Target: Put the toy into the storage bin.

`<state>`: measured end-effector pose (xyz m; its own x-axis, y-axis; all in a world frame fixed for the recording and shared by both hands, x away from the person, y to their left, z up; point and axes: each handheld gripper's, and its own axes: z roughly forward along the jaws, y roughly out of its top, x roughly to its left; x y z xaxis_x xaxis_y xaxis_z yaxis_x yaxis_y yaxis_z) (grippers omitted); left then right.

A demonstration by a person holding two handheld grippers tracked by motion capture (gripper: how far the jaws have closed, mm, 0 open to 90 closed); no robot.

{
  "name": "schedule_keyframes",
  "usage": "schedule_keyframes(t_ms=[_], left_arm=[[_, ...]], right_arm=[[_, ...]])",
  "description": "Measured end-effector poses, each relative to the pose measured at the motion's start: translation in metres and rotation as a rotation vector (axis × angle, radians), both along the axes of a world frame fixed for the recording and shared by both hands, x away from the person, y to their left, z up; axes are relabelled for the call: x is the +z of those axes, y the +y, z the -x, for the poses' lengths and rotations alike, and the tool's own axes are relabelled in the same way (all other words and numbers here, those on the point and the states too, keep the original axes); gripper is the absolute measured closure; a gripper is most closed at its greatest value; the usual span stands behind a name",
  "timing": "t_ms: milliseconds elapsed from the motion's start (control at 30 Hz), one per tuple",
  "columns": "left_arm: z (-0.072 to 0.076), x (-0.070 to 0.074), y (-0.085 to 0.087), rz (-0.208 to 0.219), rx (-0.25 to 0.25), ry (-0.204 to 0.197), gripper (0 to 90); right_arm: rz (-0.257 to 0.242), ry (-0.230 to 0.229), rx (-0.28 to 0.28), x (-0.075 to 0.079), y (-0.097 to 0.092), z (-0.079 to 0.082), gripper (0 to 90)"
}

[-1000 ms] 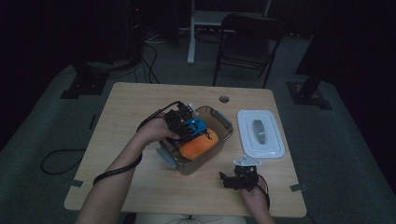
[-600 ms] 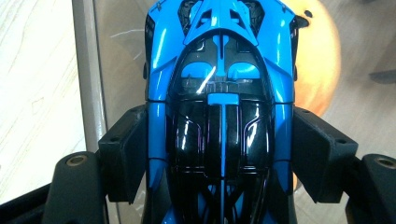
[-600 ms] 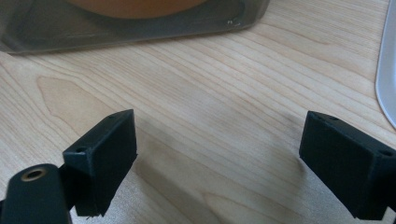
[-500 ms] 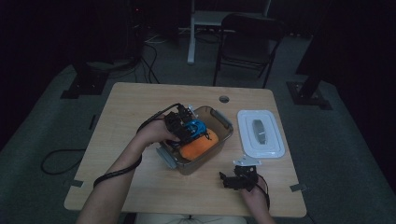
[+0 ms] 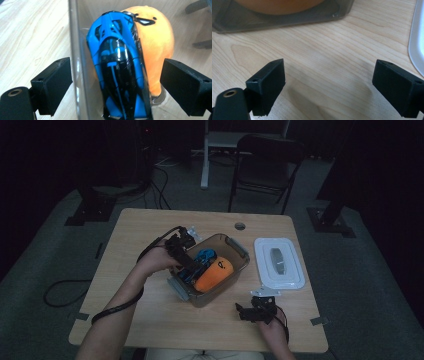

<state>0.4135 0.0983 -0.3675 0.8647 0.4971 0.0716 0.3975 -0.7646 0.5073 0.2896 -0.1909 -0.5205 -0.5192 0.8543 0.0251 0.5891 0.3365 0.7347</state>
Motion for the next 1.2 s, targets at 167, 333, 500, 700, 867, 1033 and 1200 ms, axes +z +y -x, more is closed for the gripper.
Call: schedule_keyframes(t_ms=[167,333,500,700,867,1033,1200], left_arm=[[-0.001,0.001,0.016,0.042,0.041,-0.020,11.3],[-0.001,-0.001,0.033,0.079,0.091,-0.022,10.1],[-0.003,-0.004,0.061,0.097,0.164,0.012,3.9],[-0.007,-0.012,0.085,0.134,0.222,-0.033,1.7],[-0.011,-0.023,0.102,0.152,0.248,-0.027,1.7],[-0.014,-0.032,0.120,0.162,0.282,-0.062,1.7],[-0.025,-0.053,0.127,0.143,0.337,-0.065,1.7]], right_arm=[[-0.010,-0.002,-0.002,0.003,-0.001,-0.003,10.8],[-0.017,-0.018,-0.010,0.010,-0.003,-0.005,10.8],[-0.019,-0.025,-0.027,0.013,-0.007,-0.009,10.8],[-0.015,-0.020,-0.027,0.012,-0.006,-0.011,10.8],[-0.014,-0.027,-0.029,0.014,-0.006,-0.014,10.8],[-0.014,-0.027,-0.034,0.013,-0.007,-0.016,10.8],[-0.011,-0.025,-0.031,0.012,-0.005,-0.019,10.8]])
